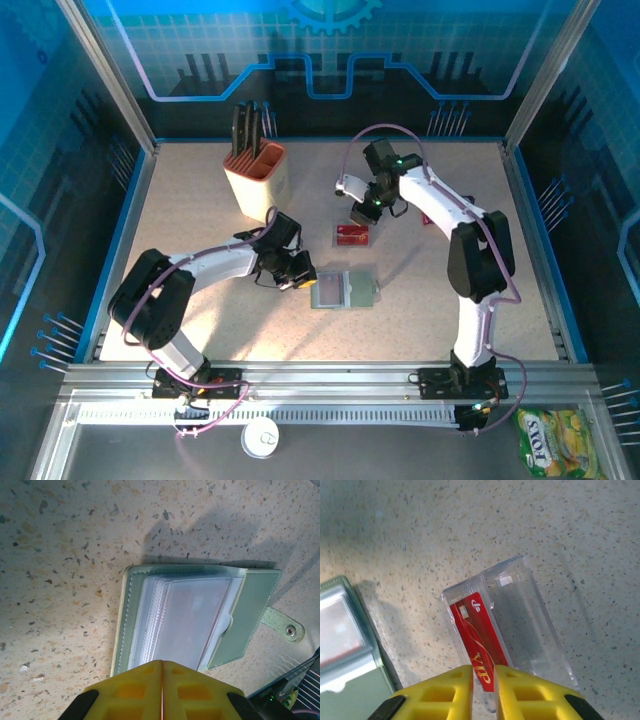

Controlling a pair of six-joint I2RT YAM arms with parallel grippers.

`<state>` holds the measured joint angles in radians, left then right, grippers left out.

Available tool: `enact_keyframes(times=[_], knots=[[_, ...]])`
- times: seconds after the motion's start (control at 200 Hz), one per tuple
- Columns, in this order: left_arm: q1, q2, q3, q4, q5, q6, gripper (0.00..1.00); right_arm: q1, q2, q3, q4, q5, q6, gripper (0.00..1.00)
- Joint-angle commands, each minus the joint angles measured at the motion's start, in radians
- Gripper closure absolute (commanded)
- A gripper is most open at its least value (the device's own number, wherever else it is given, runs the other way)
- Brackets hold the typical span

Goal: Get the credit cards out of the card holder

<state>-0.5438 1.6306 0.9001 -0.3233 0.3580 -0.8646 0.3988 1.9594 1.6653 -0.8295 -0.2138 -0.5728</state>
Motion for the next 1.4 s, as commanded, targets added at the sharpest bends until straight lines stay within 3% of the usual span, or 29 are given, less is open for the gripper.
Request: enact_keyframes(times=[0.0,0.305,0.56,0.87,1.216,1.396], knots=[[0.008,0.018,-0.007,0.006,0.022,0.001,0.93,0.009,-0.073,-0.094,0.133,-0.014,0.318,0.81],[0.009,0.033,-0.013,-0.007,0.018,0.021,0.97,0.029,-0.259,-0.422,0.362,-0.075,0.880,0.86],[0.008,0.039,-0.031,-0.030,-0.001,0.040,0.99,0.084,-0.336,-0.564,0.441,-0.166,1.136,0.85],[0.008,0.068,-0.040,-0.021,0.000,0.055,1.00,0.200,-0.343,-0.623,0.433,-0.165,1.244,0.85],[0.009,0.096,-0.042,-0.019,-0.002,0.056,1.00,0.268,-0.295,-0.653,0.457,-0.198,1.313,0.64],[0.008,0.101,-0.040,-0.025,-0.005,0.056,1.00,0.288,-0.252,-0.647,0.465,-0.205,1.314,0.63]])
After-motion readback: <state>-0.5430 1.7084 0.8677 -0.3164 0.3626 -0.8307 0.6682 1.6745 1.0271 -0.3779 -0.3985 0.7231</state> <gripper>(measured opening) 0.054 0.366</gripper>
